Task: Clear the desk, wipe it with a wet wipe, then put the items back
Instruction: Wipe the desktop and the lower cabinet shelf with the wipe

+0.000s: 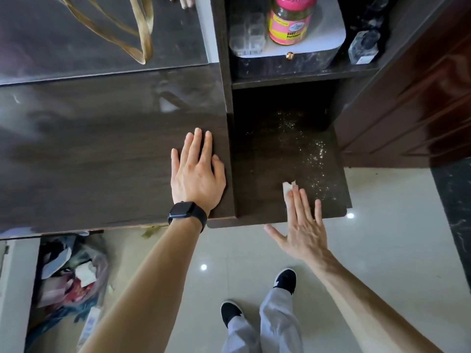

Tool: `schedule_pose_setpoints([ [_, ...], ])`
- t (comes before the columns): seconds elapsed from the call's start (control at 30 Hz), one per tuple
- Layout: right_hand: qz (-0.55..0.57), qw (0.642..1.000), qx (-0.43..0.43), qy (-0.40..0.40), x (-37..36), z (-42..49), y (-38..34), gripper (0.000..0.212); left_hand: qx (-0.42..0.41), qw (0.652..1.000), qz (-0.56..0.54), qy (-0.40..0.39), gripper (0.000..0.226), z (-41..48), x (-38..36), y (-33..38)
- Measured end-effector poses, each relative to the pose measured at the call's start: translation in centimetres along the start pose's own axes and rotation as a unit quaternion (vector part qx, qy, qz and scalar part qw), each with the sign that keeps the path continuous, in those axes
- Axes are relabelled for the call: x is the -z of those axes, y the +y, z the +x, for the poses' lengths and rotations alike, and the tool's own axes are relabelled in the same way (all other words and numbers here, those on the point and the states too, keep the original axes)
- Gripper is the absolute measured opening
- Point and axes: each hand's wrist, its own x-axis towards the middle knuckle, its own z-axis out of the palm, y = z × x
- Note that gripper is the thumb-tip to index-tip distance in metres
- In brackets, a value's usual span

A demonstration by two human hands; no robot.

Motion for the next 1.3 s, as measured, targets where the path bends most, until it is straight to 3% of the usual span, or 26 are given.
schedule_pose_setpoints([
  [0.17, 0.054, 0.990, 0.122, -0.049, -0.7, -0.8, -7.0, 0.120, 0.011, 1.000, -0.002, -0.005, 0.052, 0.1, 0.2, 0.2],
  [0.23, 0.063, 0.988, 0.128, -0.054, -1.2, 0.2, -9.5, 0.131, 0.013, 1.000, -0.002, -0.006, 0.053, 0.0, 0.2, 0.2],
  [0.33, 0.024, 0.984, 0.167, -0.056, -0.7, 2.5, -8.3, 0.139, 0.011, 1.000, 0.003, -0.010, 0.053, 0.2, 0.1, 0.2],
  [0.4, 0.013, 0.978, 0.200, -0.060, 0.4, 3.0, -5.7, 0.122, 0.013, 1.000, 0.004, -0.017, 0.053, 0.2, 0.2, 0.2],
  [0.47, 0.037, 0.983, 0.172, -0.060, 1.0, 3.0, -3.3, 0.099, 0.015, 1.000, 0.004, -0.022, 0.054, 0.2, 0.4, 0.3],
  [0.67, 0.076, 0.989, 0.103, -0.069, 0.8, 3.3, -3.3, 0.074, 0.015, 0.999, 0.010, -0.041, 0.055, 0.3, 0.7, 0.4],
  [0.83, 0.039, 0.978, 0.198, -0.042, 0.9, 8.0, -6.4, 0.064, 0.017, 0.998, 0.061, -0.009, 0.053, 0.8, 0.8, 0.8],
  [0.9, 0.023, 0.980, 0.194, -0.026, 1.2, 9.9, -6.0, 0.063, 0.021, 0.997, 0.073, 0.001, 0.051, 1.9, 0.6, 1.2],
  [1.03, 0.059, 0.998, 0.004, 0.000, 2.1, 12.1, -2.4, 0.064, 0.047, 0.998, 0.037, -0.003, 0.057, 4.9, -0.3, 2.1],
  [1.1, 0.052, 0.998, -0.035, 0.011, 2.2, 12.1, -1.1, 0.065, 0.062, 0.998, 0.014, -0.019, 0.059, 5.6, -0.9, 2.3],
  [1.3, 0.047, 0.995, 0.088, -0.008, 2.9, 16.0, -4.2, 0.064, 0.072, 0.997, 0.006, -0.008, 0.059, 5.7, -1.3, 2.3],
])
